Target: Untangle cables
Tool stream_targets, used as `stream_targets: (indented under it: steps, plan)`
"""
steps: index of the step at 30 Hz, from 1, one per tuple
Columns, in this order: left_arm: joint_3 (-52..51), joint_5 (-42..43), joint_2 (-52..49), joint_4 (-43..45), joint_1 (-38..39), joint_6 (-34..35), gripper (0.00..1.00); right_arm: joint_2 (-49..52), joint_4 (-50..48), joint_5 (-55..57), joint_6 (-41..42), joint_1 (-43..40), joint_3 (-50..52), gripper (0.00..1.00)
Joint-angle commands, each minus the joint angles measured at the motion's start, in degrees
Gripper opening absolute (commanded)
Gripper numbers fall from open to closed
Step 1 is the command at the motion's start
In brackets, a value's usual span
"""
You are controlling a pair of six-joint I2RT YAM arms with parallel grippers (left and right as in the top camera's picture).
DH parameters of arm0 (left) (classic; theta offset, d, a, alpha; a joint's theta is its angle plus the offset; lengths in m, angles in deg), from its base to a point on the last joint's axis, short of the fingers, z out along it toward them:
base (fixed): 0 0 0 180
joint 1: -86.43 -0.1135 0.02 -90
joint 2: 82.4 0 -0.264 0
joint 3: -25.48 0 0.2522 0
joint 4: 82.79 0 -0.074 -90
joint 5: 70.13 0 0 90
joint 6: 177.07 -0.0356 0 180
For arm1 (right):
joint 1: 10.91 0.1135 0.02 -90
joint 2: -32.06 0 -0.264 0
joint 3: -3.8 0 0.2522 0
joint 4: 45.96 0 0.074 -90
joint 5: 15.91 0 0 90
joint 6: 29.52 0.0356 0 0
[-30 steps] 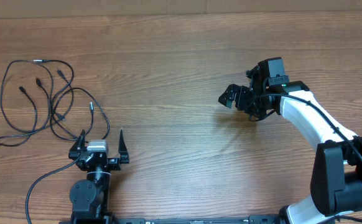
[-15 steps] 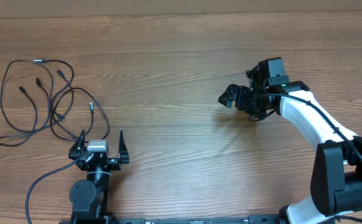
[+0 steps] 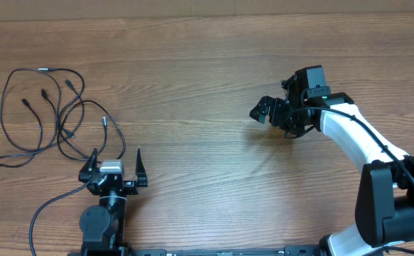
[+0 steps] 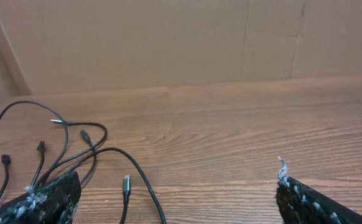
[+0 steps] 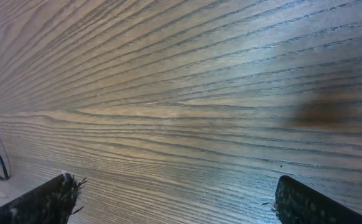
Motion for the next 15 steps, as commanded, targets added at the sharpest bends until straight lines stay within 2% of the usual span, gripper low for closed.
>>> stream_targets:
  steps: [1,6,15]
  plan:
    - [-0.24,-0.20,0.59,0.11,0.11,-0.90,1.00,0.15,-0.15,0.20,0.00,0.11,-0.59,1.00]
    - [-0.24,-0.22,0.59,0.11,0.11,-0.90,1.00,-2.73,-0.15,0.20,0.00,0.17,-0.59,1.00]
    - [-0.24,-0.22,0.59,0.11,0.11,-0.90,1.00,-26.58,-0.02,0.33,0.00,0.17,-0.59,1.00]
